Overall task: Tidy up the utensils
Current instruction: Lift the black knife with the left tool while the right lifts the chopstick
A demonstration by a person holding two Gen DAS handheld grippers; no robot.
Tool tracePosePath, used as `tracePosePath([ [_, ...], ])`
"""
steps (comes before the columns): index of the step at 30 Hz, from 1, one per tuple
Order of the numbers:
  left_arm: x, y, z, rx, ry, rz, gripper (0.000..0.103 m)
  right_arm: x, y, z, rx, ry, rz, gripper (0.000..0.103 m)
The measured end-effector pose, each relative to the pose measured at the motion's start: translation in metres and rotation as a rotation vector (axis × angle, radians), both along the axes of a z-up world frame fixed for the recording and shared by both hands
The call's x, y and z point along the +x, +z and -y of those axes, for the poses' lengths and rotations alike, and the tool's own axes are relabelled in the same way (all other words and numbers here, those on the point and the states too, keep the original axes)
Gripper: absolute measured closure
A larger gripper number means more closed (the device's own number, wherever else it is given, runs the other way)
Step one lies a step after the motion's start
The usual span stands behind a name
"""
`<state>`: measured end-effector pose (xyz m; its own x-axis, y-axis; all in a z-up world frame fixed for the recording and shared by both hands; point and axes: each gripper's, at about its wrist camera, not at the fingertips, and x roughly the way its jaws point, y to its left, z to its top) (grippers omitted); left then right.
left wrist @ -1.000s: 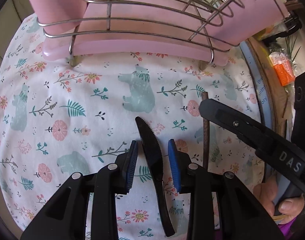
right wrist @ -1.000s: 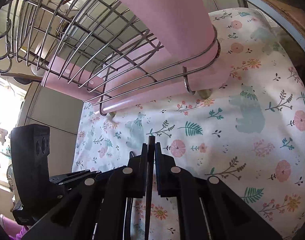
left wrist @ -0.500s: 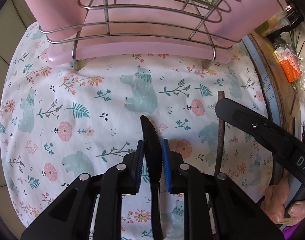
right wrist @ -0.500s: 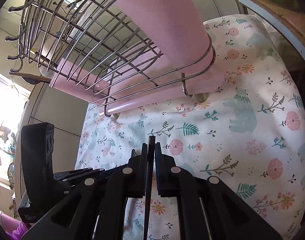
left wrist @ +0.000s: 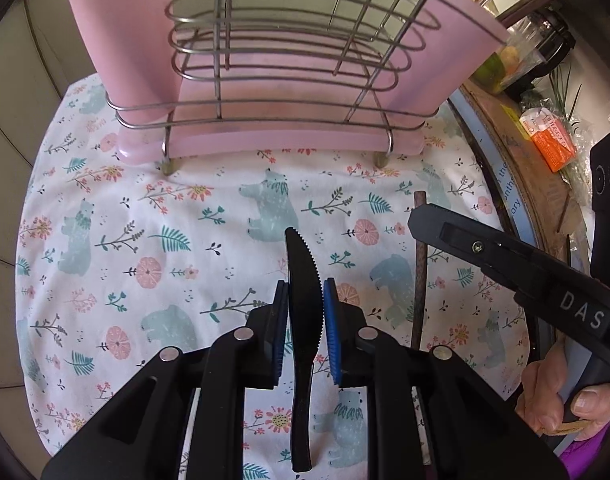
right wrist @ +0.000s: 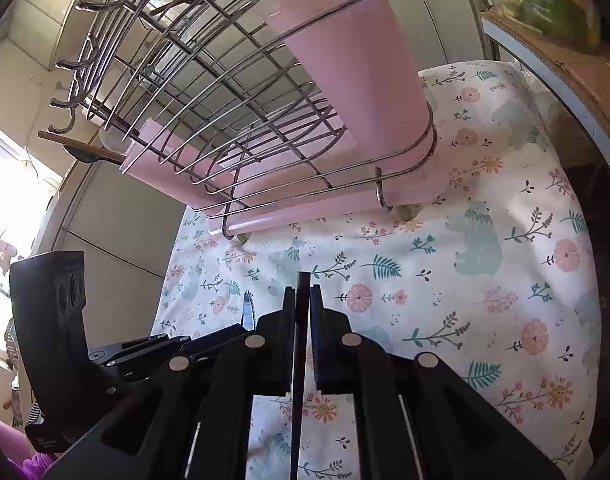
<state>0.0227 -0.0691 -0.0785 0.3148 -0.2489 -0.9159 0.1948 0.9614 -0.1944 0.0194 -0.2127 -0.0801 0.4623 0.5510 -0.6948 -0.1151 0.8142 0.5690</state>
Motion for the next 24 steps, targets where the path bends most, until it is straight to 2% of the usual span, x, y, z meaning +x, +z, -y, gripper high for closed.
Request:
tracePosePath([
  [12,-0.022,0.028,-0.028,-0.034,0.024,0.09,0.086,-0.01,0.018,-0.011,-0.033,0.004,0.048,0.096],
  [24,-0.039,0.038,-0.042,-0.044,0.041,0.155,0.086,-0.024,0.038,-0.018,-0.079,0.006,0.125,0.096],
])
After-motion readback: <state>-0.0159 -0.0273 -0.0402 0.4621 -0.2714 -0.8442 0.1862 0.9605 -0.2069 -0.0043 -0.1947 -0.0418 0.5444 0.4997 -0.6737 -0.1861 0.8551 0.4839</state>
